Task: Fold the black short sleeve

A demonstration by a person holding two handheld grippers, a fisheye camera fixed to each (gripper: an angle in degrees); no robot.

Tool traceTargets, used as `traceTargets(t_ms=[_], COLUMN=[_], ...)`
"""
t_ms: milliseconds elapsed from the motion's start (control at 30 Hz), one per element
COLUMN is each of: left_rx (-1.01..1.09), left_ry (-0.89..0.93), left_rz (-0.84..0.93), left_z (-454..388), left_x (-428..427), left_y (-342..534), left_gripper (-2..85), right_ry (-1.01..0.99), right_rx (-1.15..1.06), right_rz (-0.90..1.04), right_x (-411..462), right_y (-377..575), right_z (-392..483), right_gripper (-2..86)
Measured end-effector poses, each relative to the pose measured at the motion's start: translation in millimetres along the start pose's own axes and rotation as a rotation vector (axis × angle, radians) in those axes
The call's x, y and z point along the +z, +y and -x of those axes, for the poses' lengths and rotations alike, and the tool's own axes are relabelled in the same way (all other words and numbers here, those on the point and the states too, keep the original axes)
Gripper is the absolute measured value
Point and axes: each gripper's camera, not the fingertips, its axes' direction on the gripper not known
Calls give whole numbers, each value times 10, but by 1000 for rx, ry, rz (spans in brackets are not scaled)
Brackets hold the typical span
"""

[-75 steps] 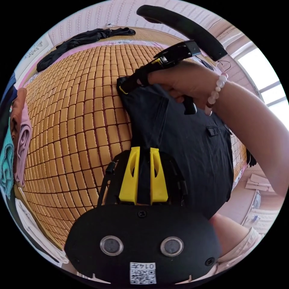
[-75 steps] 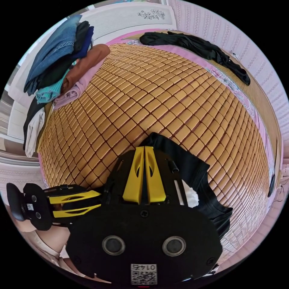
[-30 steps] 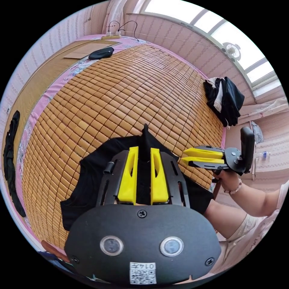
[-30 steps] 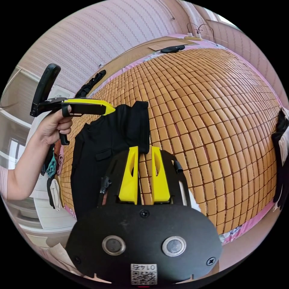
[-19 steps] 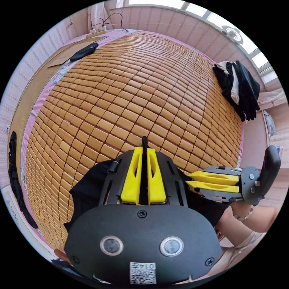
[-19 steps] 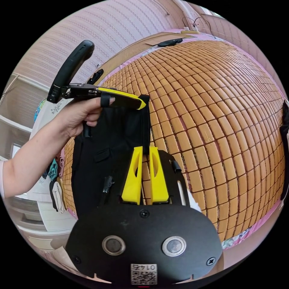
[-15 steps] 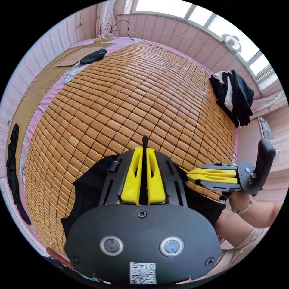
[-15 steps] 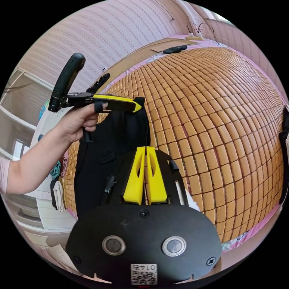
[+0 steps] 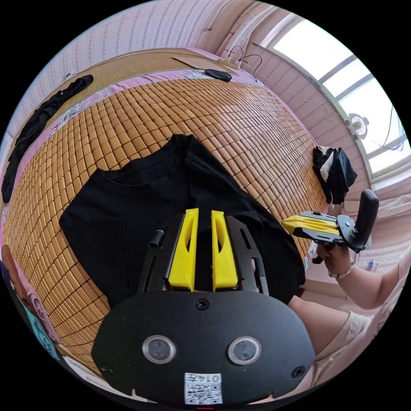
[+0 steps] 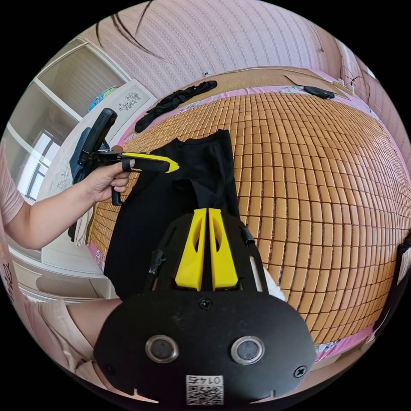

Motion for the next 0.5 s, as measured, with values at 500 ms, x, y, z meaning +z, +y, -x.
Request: traceTargets(t_ms=[500], left_rx=[94], left_ry=[-98], left_rz=[201], left_z=[9], left_x=[672], left_y=[-241], left_gripper=[75], right_ry=[46], right_rx=[-82], right_rz=[197], right_x=[593], right_y=[-26], right_z=[261], right_gripper=[16])
